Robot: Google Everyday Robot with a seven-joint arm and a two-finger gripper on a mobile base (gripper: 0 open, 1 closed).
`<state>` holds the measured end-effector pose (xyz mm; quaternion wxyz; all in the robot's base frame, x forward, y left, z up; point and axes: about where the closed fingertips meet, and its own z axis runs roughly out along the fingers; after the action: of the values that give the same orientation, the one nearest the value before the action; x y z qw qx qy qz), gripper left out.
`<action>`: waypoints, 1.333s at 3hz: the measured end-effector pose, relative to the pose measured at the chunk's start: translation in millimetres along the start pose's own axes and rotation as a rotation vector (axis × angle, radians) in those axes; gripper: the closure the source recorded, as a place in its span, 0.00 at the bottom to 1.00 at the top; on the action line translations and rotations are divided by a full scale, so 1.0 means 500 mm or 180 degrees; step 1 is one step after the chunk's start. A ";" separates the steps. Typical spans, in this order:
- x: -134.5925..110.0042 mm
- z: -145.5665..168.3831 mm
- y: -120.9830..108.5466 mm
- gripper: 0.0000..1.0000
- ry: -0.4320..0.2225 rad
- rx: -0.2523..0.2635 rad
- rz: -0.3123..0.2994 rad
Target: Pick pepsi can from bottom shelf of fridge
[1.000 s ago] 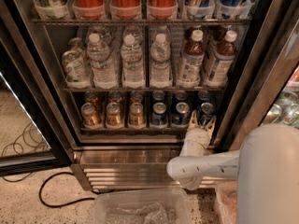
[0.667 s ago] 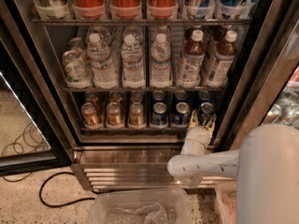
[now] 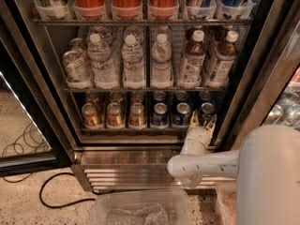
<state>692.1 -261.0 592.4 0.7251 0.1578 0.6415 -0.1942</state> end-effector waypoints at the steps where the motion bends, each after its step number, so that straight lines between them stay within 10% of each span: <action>1: 0.001 0.002 0.002 0.38 0.0014 0.0016 -0.0011; 4: 0.001 0.011 -0.003 1.00 0.0008 0.0077 -0.0020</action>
Offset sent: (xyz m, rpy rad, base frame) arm 0.0226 -0.0426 0.0065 -0.0191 -0.0387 -0.1084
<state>696.2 -265.3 592.5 0.7217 0.1648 0.6406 -0.2040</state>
